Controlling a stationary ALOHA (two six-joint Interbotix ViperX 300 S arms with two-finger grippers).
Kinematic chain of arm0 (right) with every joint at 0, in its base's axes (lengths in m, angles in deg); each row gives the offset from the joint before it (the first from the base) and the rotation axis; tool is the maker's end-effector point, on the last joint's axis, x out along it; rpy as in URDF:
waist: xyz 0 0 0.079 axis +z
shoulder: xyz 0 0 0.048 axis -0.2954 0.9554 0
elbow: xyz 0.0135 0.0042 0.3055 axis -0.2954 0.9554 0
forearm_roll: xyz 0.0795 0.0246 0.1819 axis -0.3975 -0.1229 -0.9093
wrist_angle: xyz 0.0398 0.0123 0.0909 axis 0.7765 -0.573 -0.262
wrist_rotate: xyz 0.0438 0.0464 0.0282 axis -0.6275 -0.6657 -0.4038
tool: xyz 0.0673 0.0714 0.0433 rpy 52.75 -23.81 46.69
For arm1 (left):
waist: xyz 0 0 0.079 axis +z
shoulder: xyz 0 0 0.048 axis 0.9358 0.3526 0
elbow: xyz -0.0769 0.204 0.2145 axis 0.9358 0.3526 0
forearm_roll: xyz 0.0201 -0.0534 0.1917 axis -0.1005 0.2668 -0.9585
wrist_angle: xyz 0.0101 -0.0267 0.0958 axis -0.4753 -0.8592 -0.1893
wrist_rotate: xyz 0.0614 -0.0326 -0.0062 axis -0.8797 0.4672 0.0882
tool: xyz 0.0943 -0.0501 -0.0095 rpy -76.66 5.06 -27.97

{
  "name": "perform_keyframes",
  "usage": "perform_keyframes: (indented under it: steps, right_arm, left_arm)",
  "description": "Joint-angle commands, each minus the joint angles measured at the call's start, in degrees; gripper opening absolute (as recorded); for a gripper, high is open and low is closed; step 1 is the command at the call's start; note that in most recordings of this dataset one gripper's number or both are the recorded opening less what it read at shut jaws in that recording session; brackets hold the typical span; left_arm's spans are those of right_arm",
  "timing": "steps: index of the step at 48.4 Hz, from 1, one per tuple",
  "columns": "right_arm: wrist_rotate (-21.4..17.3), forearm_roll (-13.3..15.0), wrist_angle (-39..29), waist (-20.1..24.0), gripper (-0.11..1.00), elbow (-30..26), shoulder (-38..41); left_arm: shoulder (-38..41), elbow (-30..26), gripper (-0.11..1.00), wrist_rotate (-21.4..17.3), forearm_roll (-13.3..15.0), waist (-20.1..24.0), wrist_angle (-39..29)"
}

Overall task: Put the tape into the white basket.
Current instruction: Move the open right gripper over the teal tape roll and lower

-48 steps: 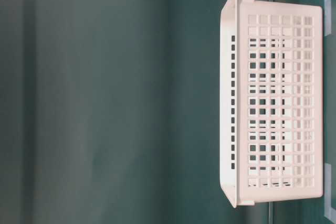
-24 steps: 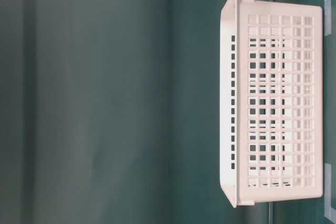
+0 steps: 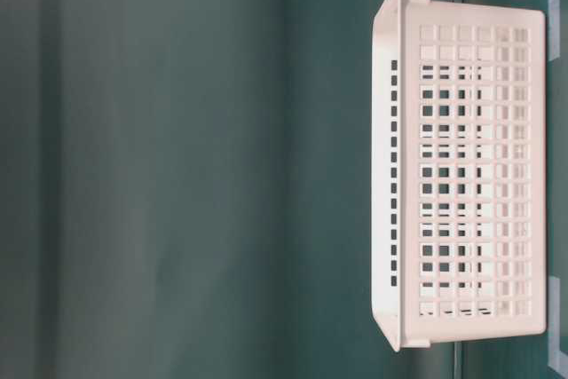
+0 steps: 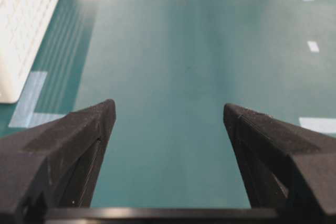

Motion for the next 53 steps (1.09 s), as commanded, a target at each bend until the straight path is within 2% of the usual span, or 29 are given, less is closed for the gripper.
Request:
perform_keyframes:
  steps: [1,31,38,53]
  right_arm:
    - [-0.09,-0.18,-3.34,-0.18,1.00,-3.16,1.41]
    - [0.00,0.53,-26.10,-3.08,1.00,-17.14,17.58]
    - [0.09,1.14,-28.30,-3.08,1.00,-19.60,21.18]
    - [0.09,1.32,-28.48,-3.08,1.00,-21.62,26.98]
  left_arm:
    - [0.35,-0.70,0.37,0.09,-0.18,0.26,0.09]
    - [0.35,-0.35,0.37,0.26,-0.18,0.88,0.18]
    - [0.26,-0.26,0.37,0.26,-0.18,0.88,0.18]
    - [0.26,-0.18,0.37,0.26,-0.18,0.97,0.26]
